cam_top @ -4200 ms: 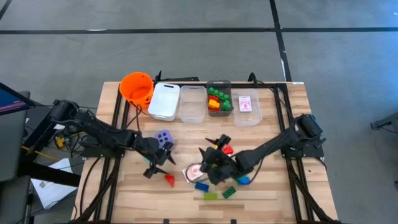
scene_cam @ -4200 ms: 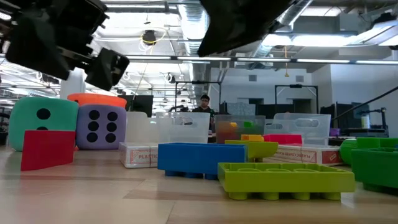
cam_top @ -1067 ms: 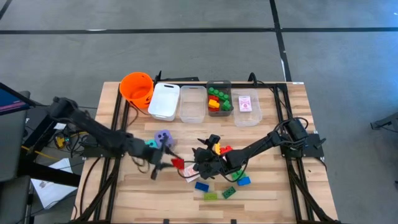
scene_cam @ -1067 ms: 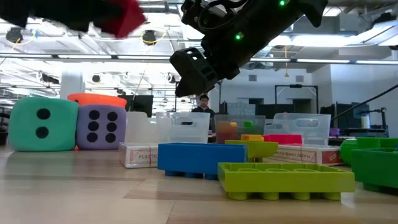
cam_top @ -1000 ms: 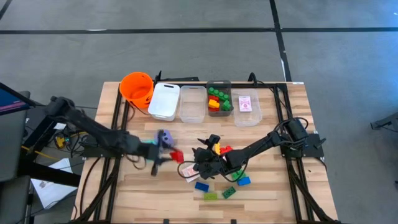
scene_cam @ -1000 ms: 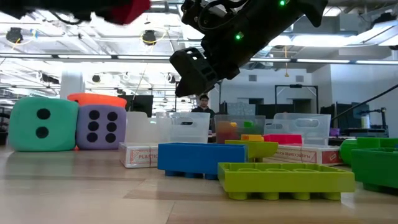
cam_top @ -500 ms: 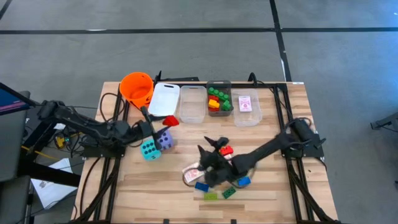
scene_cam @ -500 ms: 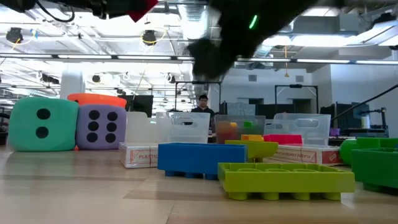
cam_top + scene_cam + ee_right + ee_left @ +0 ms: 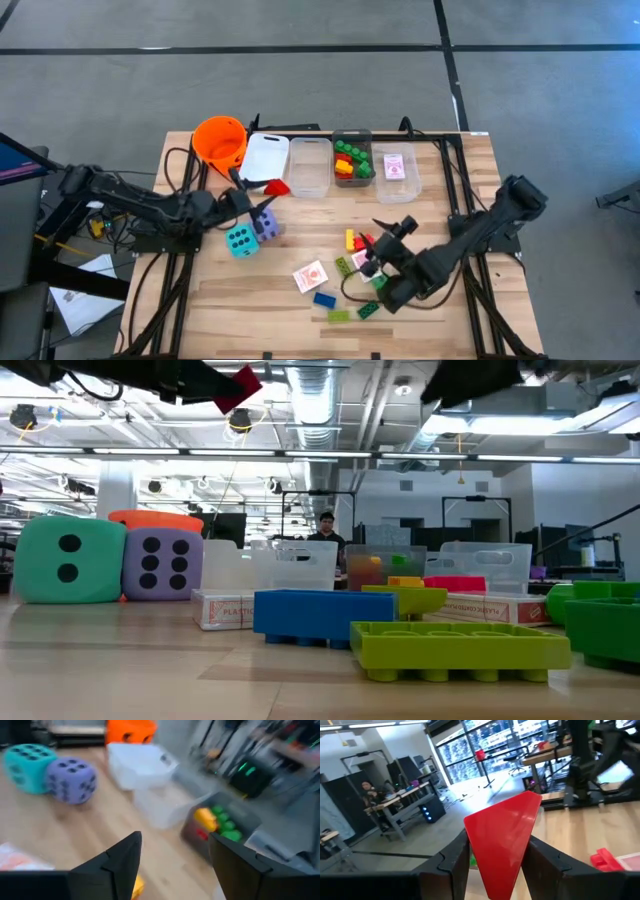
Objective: Pick & Place Toys
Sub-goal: Put the small red game piece into the white bin
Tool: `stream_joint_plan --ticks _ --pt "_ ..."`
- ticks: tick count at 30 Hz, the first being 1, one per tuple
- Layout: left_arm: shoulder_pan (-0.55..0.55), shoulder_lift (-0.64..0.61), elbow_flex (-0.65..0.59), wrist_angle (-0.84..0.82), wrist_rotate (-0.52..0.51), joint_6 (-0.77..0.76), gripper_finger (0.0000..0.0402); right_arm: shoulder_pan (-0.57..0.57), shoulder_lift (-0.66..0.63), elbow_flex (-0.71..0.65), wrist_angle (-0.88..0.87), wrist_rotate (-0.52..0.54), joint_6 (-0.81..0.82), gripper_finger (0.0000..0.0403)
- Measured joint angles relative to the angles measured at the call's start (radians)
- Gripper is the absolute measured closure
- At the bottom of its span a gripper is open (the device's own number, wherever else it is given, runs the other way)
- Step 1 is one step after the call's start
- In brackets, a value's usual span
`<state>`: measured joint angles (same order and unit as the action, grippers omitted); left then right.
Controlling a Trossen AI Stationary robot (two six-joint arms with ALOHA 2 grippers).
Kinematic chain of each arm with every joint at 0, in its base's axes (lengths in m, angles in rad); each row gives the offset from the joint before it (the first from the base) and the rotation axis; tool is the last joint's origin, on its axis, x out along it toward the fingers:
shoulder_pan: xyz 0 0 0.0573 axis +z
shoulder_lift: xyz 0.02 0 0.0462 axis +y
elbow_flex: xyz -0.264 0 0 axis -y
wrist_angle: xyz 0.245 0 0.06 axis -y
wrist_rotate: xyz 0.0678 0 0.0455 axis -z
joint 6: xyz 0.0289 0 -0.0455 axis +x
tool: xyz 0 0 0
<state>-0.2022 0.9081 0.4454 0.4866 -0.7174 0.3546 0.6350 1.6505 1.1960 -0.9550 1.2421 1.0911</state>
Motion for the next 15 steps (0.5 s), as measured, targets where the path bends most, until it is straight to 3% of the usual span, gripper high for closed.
stream_joint_plan --ticks 3,9,15 --pt "0.029 0.0 0.0 0.0 0.004 0.0 0.0257 0.015 0.042 -0.086 0.051 0.031 0.094 0.0173" --pt "0.112 0.002 0.0 0.003 0.065 -0.043 0.0257 0.022 0.073 -0.151 0.1 -0.017 0.188 0.0173" --pt "0.265 0.072 0.001 0.001 0.173 -0.076 0.0257 -0.03 0.073 -0.149 0.395 -0.009 -0.113 0.0172"
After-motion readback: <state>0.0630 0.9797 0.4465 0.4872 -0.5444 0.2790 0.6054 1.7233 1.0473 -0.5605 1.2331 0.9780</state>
